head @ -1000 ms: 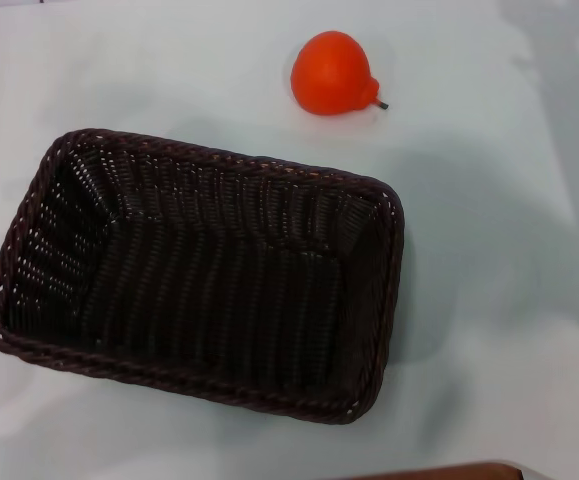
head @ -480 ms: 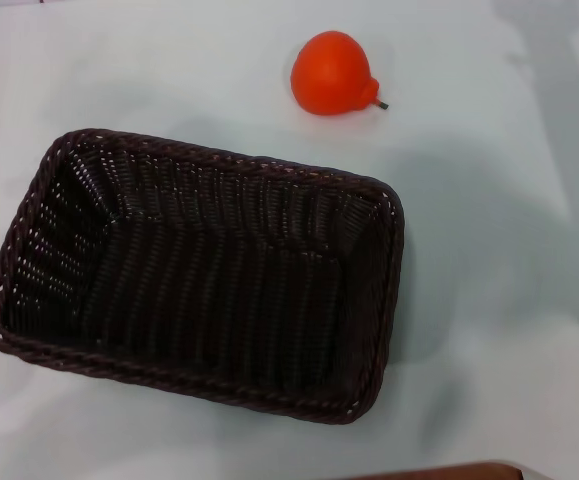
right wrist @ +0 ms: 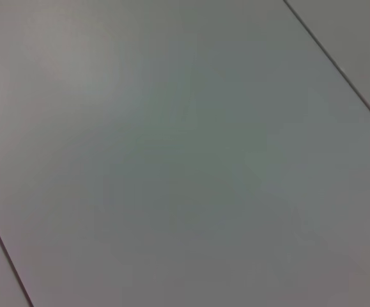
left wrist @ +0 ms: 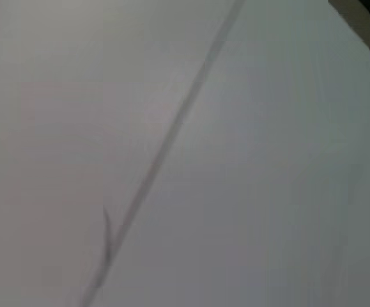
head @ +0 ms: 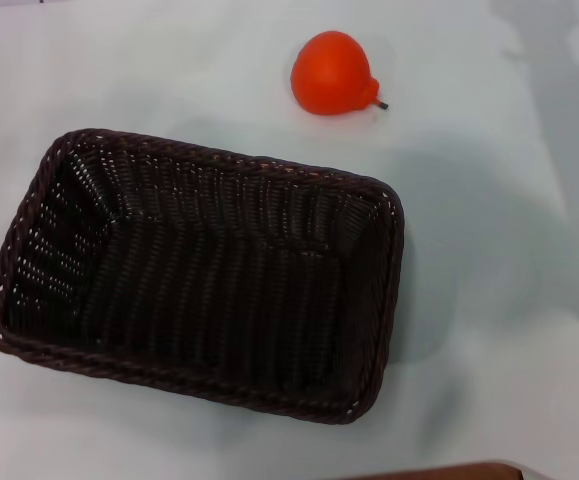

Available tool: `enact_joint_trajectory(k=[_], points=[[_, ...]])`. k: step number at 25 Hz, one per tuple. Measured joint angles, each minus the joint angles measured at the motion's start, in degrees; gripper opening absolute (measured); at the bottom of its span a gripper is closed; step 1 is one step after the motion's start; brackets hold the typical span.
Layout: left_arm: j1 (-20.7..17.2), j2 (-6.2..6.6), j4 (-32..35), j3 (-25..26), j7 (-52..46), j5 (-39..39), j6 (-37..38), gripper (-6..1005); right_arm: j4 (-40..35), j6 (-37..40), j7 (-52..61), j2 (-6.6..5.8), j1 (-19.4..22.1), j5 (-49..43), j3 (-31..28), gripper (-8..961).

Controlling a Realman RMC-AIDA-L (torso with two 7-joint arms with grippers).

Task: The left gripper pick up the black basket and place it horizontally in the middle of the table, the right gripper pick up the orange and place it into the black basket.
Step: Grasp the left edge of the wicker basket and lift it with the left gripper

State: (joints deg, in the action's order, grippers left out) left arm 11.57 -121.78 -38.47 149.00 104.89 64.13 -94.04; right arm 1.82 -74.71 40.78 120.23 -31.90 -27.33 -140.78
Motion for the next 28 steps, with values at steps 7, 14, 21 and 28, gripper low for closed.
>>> enact_joint_trajectory(k=[7,14,21,28], points=[[0.3,3.75,-20.3,-1.5,-23.9,18.9,-0.6,798,0.0,0.6,0.3,0.00,-0.1,0.2,0.0,927],[1.2,4.01,-38.4,-4.8,-43.9,38.6,-2.8,831,0.2,3.6,1.6,0.00,-0.3,0.3,-0.4,927],[3.0,3.65,-43.3,-6.4,-52.9,48.9,-7.5,812,0.5,5.1,2.3,0.01,-0.7,0.4,-0.6,927],[4.5,2.51,-50.5,-12.0,-62.3,60.1,-9.0,796,0.5,5.7,2.4,0.00,-0.9,0.4,-1.1,927]])
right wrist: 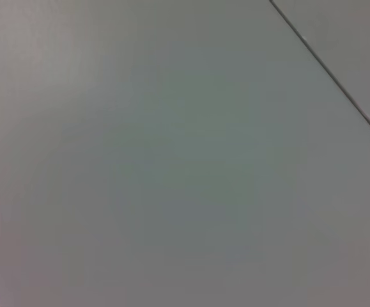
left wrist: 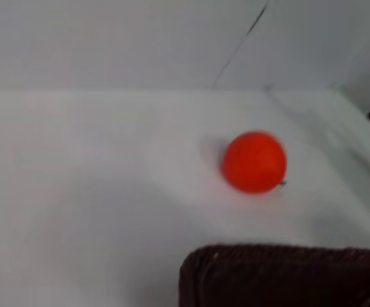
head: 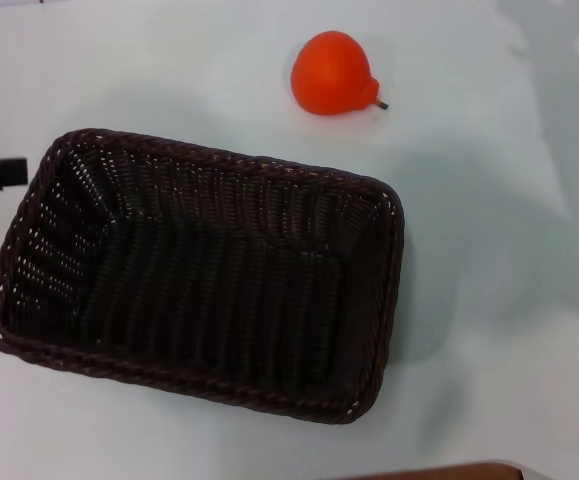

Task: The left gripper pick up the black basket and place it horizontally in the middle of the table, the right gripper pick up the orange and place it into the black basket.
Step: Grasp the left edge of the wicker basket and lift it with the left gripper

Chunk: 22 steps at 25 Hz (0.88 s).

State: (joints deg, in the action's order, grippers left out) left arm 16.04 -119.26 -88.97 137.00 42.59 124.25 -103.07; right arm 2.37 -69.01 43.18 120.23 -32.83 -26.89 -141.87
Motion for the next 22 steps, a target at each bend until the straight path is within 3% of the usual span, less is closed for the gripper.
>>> enact_joint_trajectory(k=[12,22], points=[[4.7,-2.58,-0.4,-3.7,-4.7,14.8,-1.7,786,-0.1,0.4,1.1,-0.19,0.5,0.0,-0.2,927],[6.7,-3.14,4.0,-5.6,-4.6,18.7,0.4,784,-0.1,0.5,1.1,-0.30,0.9,0.0,-0.9,926]])
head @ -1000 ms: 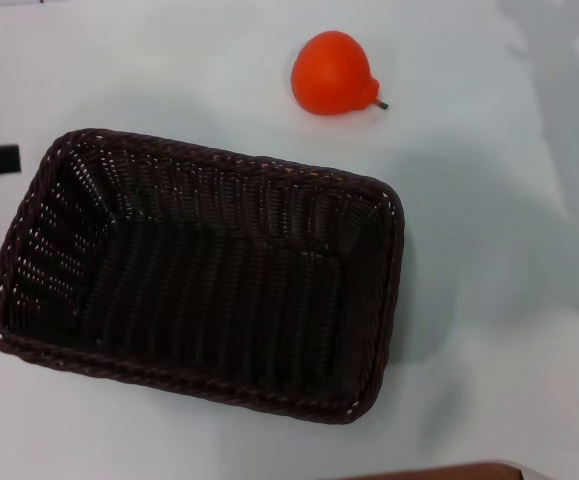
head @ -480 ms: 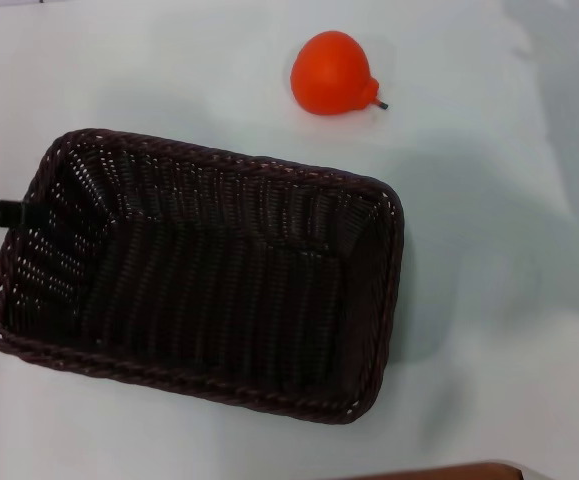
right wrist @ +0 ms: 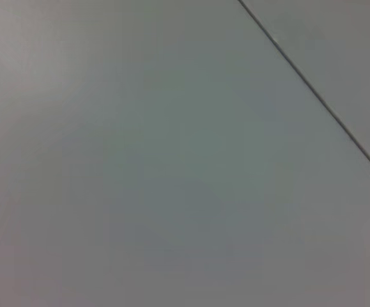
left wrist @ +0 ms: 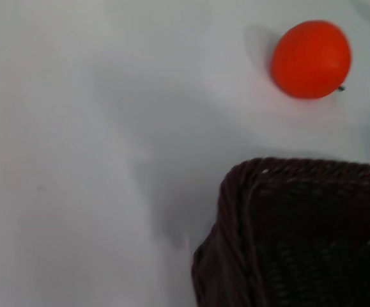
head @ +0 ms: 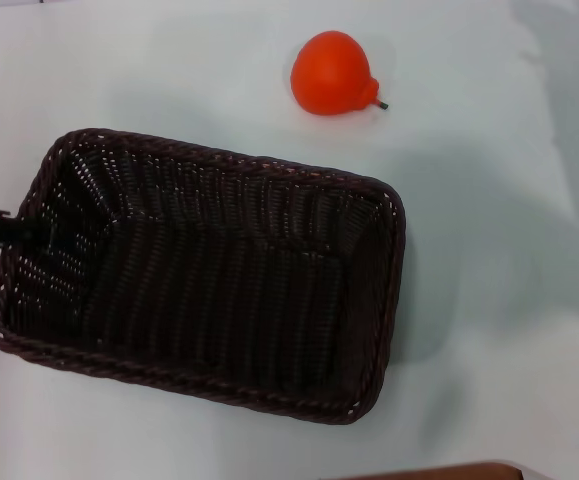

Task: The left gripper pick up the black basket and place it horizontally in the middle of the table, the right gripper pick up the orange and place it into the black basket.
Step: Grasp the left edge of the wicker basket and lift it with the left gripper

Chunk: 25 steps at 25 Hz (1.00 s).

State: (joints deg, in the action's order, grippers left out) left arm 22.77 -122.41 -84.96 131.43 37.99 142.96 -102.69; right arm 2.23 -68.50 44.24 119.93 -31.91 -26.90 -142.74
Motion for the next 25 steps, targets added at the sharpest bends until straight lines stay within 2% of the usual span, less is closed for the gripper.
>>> enact_joint_trajectory(k=[9,14,22,25], points=[[0.4,-0.12,2.0,-2.0,0.0,3.4,2.2,716,0.3,1.4,0.0,-0.06,0.1,0.0,-0.8,926],[0.4,-0.12,2.2,-1.6,0.1,3.5,2.6,498,0.6,2.2,-0.2,-0.05,0.1,0.0,-1.2,926],[0.5,-0.51,2.5,-1.3,-0.2,2.8,2.7,324,1.0,3.5,-0.2,-0.05,0.0,0.0,-2.0,926],[0.6,-0.73,2.3,0.9,-0.4,0.0,1.3,259,1.0,3.6,-0.2,-0.05,0.0,0.0,-2.2,926]])
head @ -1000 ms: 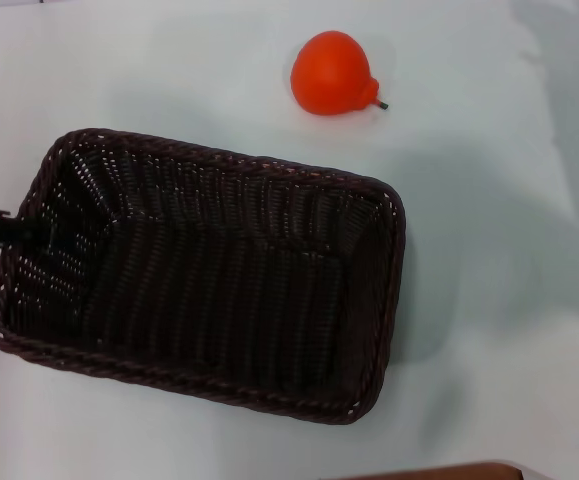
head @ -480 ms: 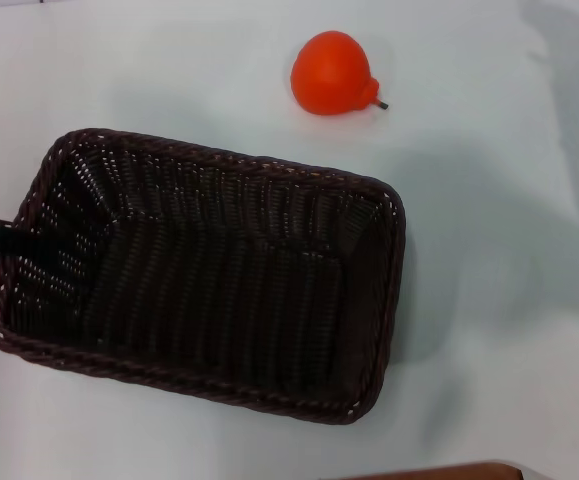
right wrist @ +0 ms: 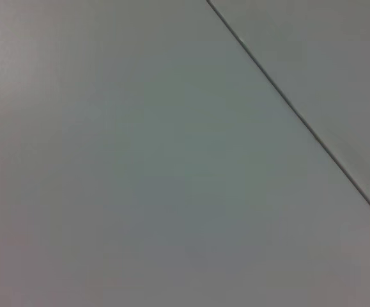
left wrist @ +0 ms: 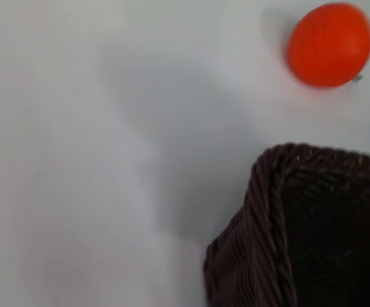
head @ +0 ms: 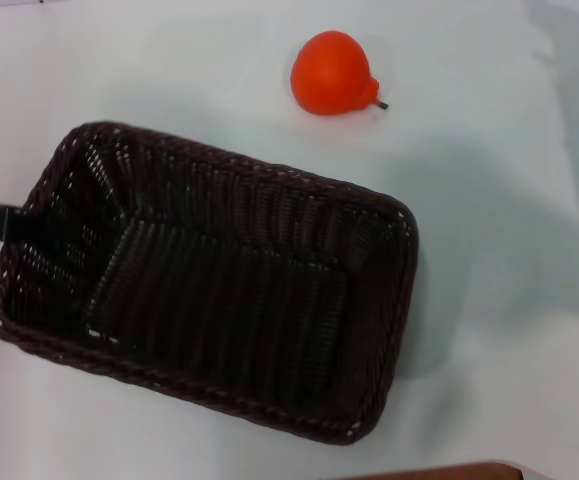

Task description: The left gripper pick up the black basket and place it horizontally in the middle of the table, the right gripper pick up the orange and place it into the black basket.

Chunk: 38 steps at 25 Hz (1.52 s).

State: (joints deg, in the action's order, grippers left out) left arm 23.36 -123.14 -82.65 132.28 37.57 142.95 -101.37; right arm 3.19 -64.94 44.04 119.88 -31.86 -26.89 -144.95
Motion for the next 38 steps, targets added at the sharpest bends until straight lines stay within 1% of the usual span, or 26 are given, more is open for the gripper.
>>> enact_joint_trajectory(k=[3,7,10,18,22,27,30,35,38], points=[[0.1,-0.07,-0.2,3.4,-1.6,-3.7,-0.9,219,0.0,0.0,0.1,0.00,0.0,0.0,-0.1,926],[0.2,-0.45,0.0,5.9,-5.5,-5.6,0.4,179,0.1,0.0,0.0,0.00,-0.1,0.0,-0.1,926],[0.0,-0.74,0.2,6.7,-7.1,-7.8,1.2,178,0.2,0.0,-0.1,0.00,-0.1,0.0,-0.1,926],[-2.8,-0.99,0.5,7.3,-10.8,-15.3,5.9,178,0.6,0.1,-0.2,-0.02,-0.1,0.0,-0.3,926],[-4.9,-1.32,2.2,5.9,-12.0,-18.3,10.5,179,0.6,0.1,-0.2,-0.08,0.0,0.0,-0.8,926],[-8.1,-1.34,7.1,1.6,-12.0,-23.1,17.0,180,0.6,0.1,-0.3,-0.09,0.0,0.0,-0.9,925],[-9.1,-1.28,8.4,0.4,-11.7,-24.1,18.0,179,0.6,0.1,-0.3,-0.09,0.0,0.0,-0.9,925],[-11.1,-1.42,8.7,-0.8,-11.5,-25.4,18.8,179,0.7,0.1,-0.3,-0.09,0.0,0.0,-0.9,925],[-12.5,-1.40,8.7,-2.5,-11.4,-27.1,20.1,192,0.7,0.1,-0.3,-0.09,0.0,0.0,-0.9,925]])
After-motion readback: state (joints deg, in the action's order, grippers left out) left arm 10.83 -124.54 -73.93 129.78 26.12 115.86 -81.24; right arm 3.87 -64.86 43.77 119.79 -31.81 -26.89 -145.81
